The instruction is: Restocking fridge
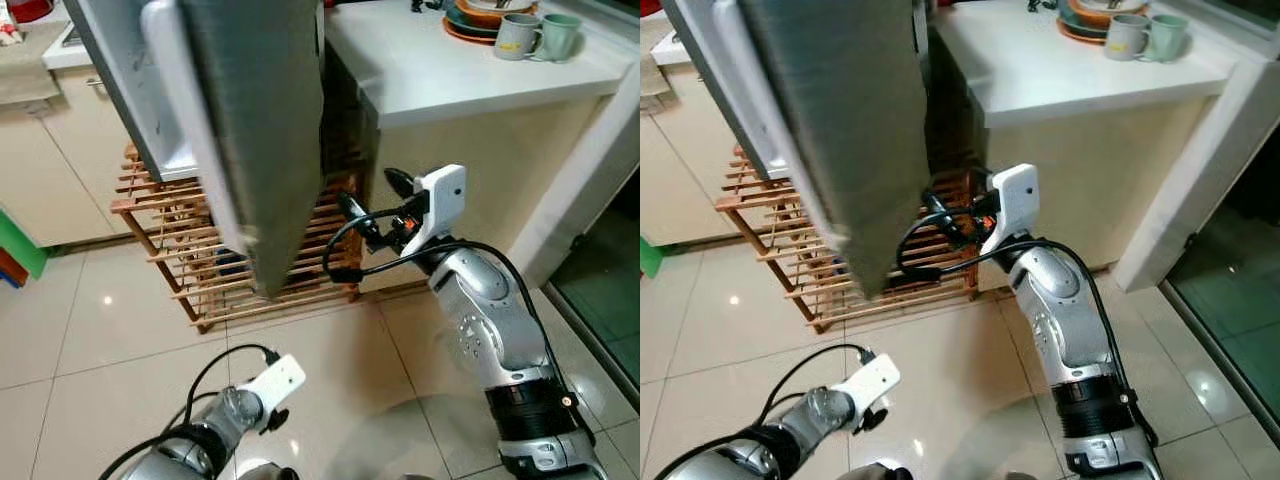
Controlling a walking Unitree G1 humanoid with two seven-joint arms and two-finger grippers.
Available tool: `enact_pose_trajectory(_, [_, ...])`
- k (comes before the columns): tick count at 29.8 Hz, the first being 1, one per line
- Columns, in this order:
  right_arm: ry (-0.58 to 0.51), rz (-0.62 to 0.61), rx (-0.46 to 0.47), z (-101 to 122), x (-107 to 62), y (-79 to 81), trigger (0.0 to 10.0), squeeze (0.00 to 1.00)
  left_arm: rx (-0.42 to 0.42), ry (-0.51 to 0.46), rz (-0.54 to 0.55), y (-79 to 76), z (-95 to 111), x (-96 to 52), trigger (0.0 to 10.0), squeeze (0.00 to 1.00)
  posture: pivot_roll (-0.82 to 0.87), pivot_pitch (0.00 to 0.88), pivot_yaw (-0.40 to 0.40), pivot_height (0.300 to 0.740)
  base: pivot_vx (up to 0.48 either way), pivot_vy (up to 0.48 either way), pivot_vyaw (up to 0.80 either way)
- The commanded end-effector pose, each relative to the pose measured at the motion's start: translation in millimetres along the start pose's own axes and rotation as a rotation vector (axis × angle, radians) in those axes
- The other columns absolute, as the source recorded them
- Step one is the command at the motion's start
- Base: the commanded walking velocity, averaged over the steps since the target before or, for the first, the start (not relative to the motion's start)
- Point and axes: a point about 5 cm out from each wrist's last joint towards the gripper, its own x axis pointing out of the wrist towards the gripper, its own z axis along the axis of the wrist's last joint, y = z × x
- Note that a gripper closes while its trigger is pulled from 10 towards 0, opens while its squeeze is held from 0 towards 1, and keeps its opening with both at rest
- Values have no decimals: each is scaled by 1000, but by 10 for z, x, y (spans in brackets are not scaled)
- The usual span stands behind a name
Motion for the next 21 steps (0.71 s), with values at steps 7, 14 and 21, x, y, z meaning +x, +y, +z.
enact_pose_trajectory(7, [146, -505, -159, -230, -308, -662, 10000, 0, -211, -315, 276, 551, 380, -159, 10000, 0, -140, 0, 75, 740, 0, 0, 0])
enact_pose_trajectory(14, [233, -551, -193, -514, -596, -612, 10000, 0, -484, -1072, 427, 1439, 1343, -1017, 10000, 0, -122, 0, 78, 740, 0, 0, 0])
enact_pose_trajectory(21, [259, -570, -184, -688, -591, -545, 10000, 0, -433, -1173, 444, 1420, 1662, -1209, 10000, 0, -118, 0, 85, 740, 0, 325, 0])
